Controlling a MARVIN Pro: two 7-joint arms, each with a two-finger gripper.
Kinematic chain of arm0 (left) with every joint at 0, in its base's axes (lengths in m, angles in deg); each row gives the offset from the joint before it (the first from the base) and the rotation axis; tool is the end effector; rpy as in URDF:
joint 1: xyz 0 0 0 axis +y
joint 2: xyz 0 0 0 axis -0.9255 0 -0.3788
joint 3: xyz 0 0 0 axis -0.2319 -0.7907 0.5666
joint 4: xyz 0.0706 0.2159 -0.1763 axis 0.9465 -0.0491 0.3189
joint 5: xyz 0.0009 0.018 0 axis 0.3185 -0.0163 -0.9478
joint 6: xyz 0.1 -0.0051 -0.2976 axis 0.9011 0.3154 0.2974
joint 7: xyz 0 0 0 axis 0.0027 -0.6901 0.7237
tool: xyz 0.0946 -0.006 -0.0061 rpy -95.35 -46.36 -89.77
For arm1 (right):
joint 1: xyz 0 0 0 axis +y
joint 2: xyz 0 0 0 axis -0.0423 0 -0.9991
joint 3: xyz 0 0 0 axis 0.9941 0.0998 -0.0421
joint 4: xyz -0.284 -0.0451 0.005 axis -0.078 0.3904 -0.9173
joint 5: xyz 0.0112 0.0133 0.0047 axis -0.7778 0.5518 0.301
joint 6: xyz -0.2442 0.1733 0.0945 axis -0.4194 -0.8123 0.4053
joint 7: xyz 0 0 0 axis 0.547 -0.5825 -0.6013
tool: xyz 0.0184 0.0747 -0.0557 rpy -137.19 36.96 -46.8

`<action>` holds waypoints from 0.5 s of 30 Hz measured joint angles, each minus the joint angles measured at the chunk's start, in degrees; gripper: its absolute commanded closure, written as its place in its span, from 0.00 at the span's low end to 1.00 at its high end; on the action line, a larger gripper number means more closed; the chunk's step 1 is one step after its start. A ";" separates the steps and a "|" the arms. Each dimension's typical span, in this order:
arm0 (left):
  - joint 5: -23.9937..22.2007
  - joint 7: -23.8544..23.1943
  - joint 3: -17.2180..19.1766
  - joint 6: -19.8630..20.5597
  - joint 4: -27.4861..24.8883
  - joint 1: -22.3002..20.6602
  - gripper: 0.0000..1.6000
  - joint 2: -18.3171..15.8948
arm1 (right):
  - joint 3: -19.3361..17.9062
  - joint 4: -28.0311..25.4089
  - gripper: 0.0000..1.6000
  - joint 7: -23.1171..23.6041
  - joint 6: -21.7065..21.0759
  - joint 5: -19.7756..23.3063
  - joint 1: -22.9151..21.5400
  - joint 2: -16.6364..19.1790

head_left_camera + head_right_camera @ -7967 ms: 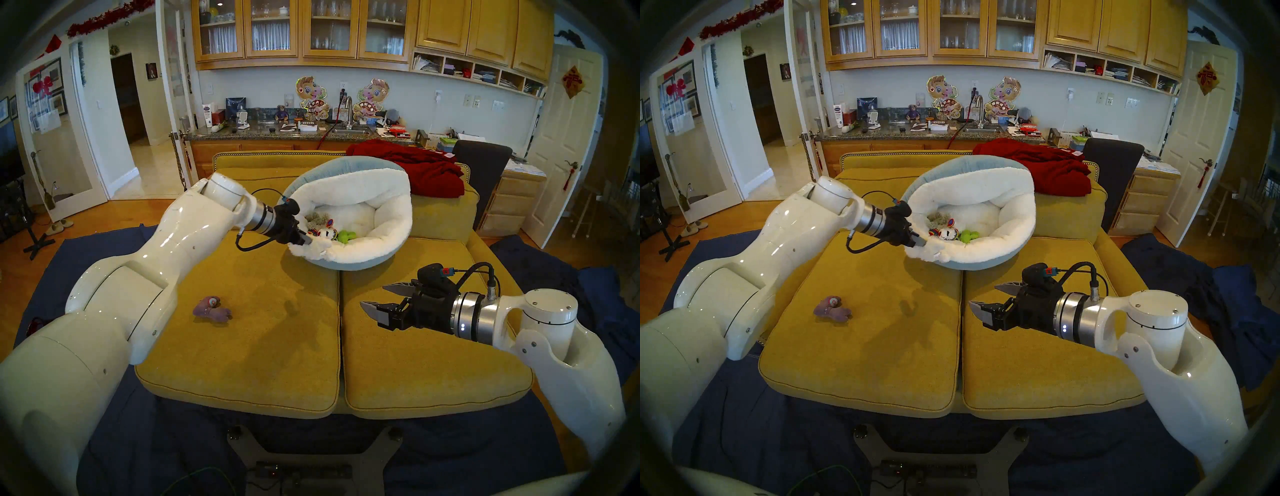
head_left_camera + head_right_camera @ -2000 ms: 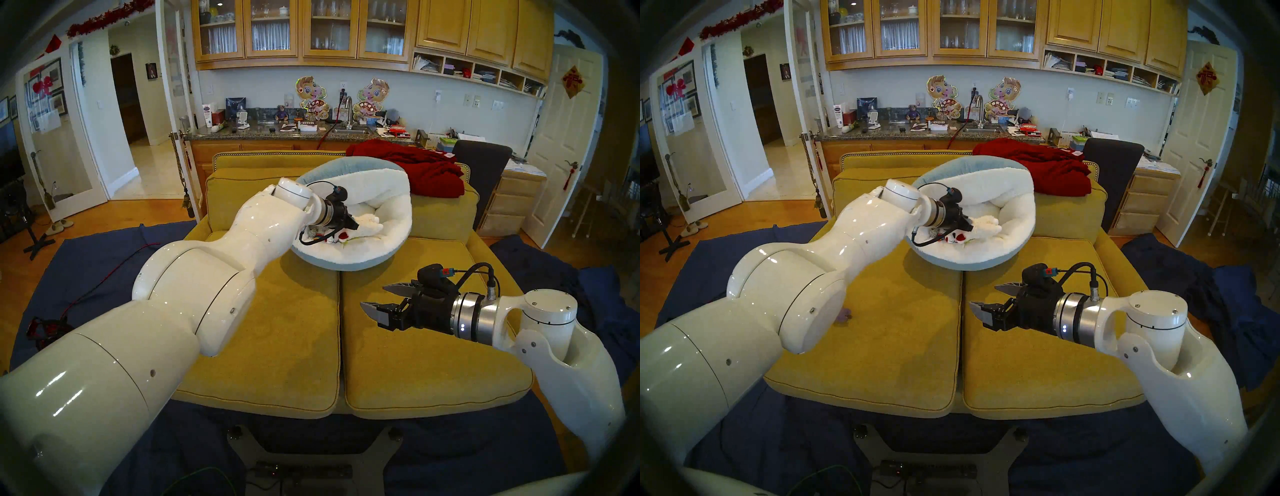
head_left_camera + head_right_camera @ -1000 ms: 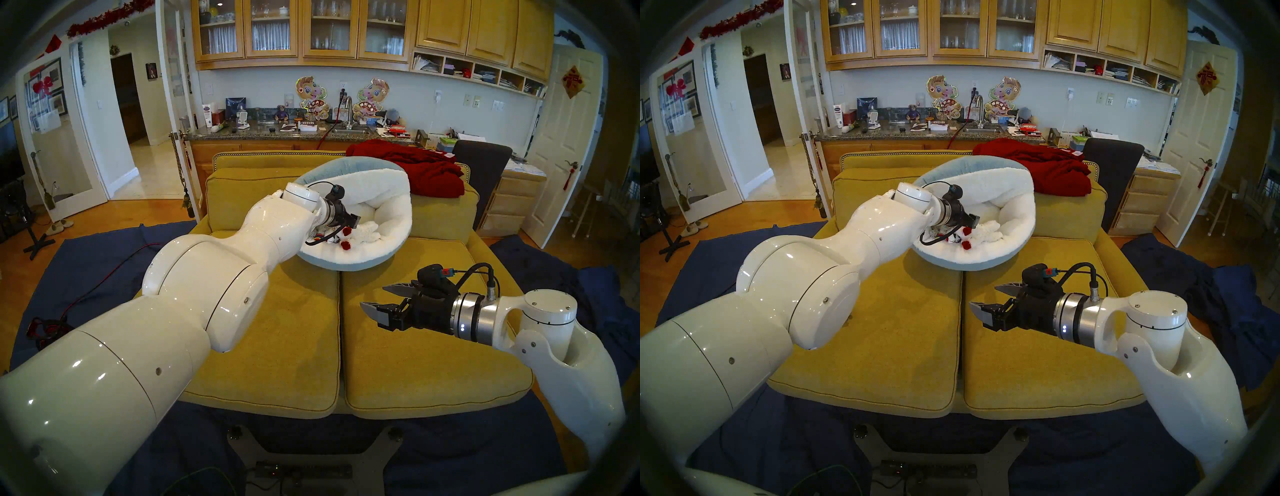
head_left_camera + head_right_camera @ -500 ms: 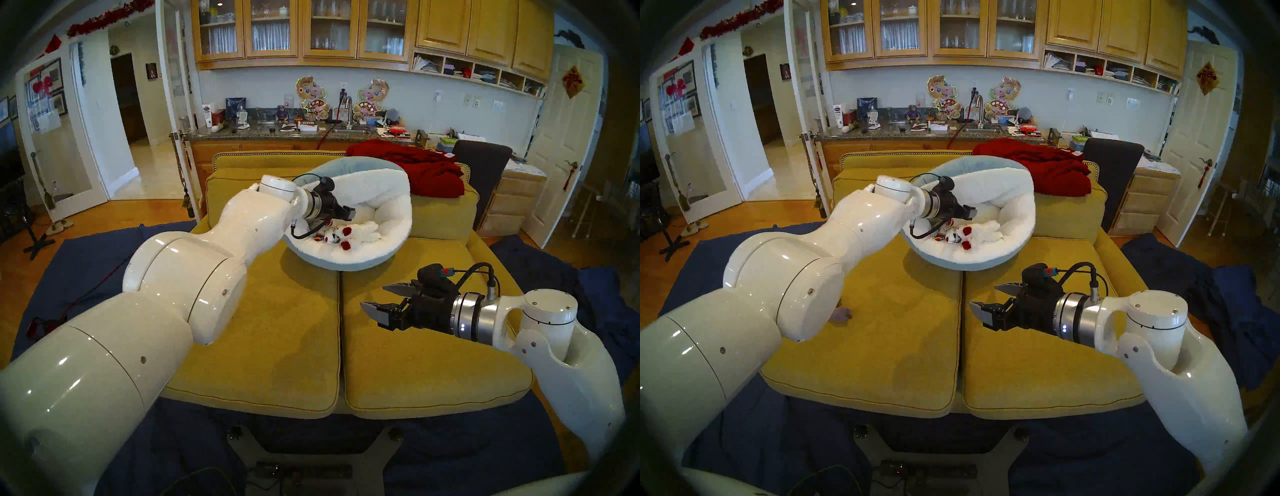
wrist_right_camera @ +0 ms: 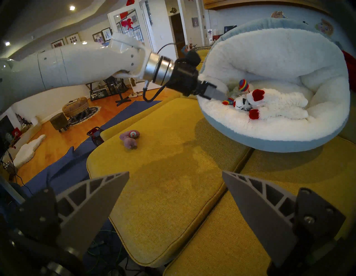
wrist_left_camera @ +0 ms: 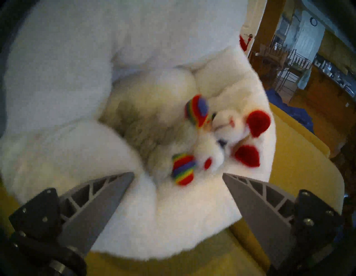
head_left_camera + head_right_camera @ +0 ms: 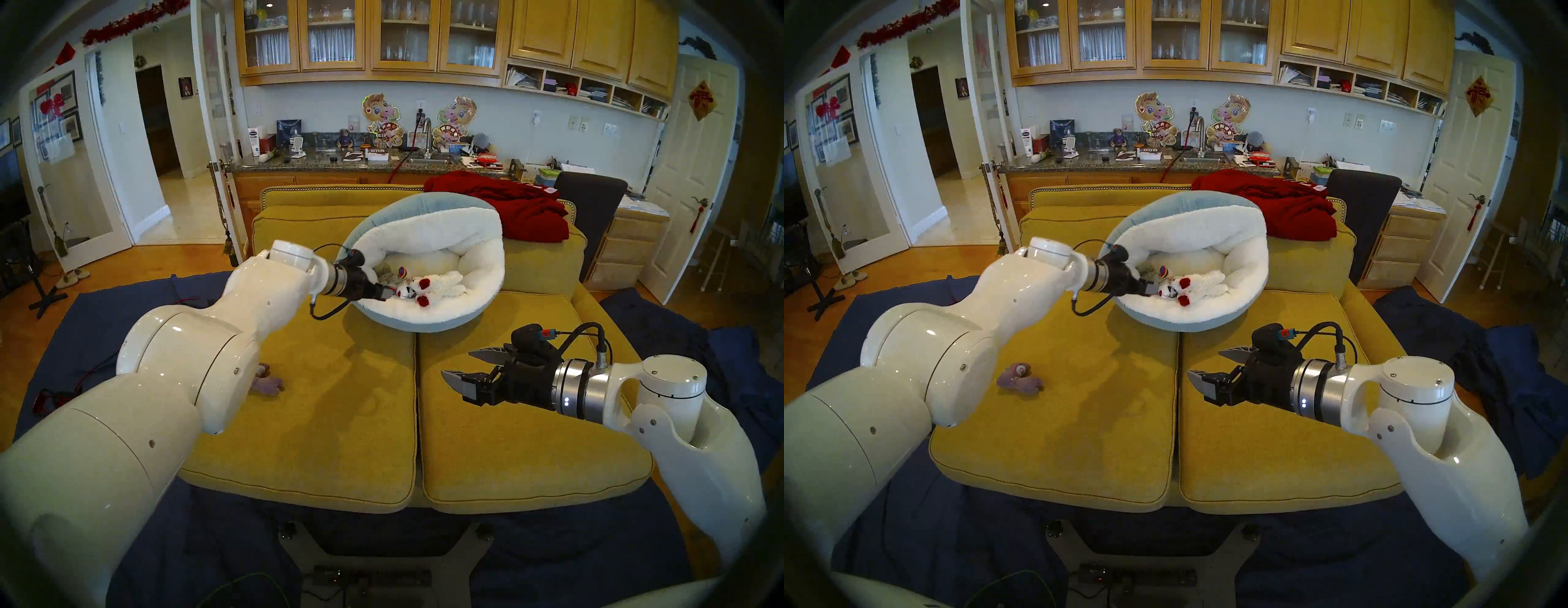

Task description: Put toys into dog bed

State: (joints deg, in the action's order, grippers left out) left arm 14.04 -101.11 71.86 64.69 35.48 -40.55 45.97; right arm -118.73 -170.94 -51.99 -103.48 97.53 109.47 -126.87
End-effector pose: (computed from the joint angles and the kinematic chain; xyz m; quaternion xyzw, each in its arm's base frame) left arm 0.6226 -0.0267 -0.2461 0.8503 -0.2579 0.4066 0.2126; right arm 0.2930 -0.0330 -0.1910 -0.7982 -0.2597 -0.4676 0.2771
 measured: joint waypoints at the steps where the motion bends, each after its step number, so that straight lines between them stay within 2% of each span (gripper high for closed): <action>1: 0.00 -0.39 0.01 0.15 0.00 0.18 0.00 -0.57 | 0.01 0.03 0.00 0.00 0.00 0.00 0.00 0.00; 15: 0.02 -4.58 0.21 0.71 -0.39 1.88 0.00 -8.32 | 0.30 0.43 0.00 0.00 -0.01 0.01 0.03 0.00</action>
State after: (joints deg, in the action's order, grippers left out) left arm 14.06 -105.70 72.07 65.41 35.09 -38.66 37.65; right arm -118.43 -170.51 -52.00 -103.49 97.54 109.49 -126.88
